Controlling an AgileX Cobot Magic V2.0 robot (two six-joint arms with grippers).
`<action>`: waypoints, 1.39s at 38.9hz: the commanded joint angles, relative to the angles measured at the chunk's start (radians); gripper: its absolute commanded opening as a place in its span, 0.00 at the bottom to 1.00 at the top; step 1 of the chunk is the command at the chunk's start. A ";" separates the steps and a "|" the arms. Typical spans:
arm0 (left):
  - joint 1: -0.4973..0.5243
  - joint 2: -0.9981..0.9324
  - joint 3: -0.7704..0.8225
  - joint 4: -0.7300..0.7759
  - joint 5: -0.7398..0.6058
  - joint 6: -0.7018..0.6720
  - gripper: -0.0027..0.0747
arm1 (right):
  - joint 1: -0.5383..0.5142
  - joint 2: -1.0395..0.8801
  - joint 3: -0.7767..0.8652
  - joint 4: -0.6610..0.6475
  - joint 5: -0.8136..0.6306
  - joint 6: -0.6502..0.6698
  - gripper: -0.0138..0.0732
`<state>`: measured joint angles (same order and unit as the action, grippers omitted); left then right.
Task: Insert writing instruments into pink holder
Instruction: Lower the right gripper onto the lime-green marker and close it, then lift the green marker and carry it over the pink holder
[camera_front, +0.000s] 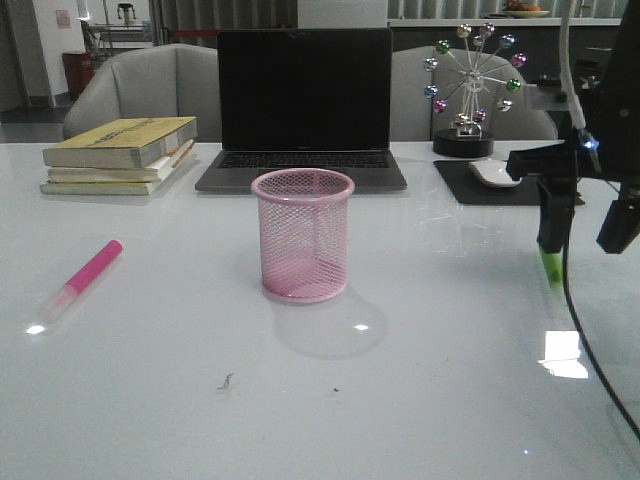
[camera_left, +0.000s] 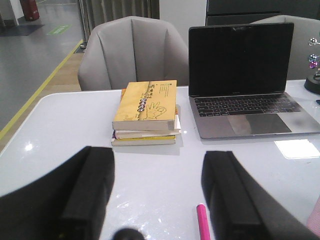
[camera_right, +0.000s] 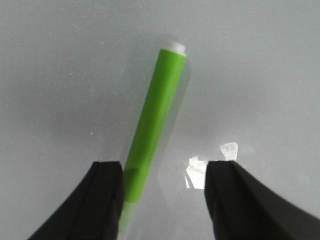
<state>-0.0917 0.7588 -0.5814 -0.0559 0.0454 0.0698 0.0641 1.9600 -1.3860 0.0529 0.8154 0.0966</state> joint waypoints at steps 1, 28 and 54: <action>-0.006 -0.003 -0.036 -0.006 -0.089 -0.009 0.60 | 0.002 -0.017 -0.034 0.002 -0.032 -0.001 0.71; -0.006 -0.003 -0.036 0.005 -0.091 -0.007 0.60 | 0.002 0.081 -0.034 0.003 -0.049 -0.001 0.22; -0.006 -0.003 -0.036 0.005 -0.094 -0.007 0.60 | 0.107 -0.274 -0.038 0.003 -0.344 -0.001 0.24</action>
<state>-0.0917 0.7588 -0.5814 -0.0498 0.0429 0.0698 0.1387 1.8041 -1.3961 0.0507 0.5760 0.0966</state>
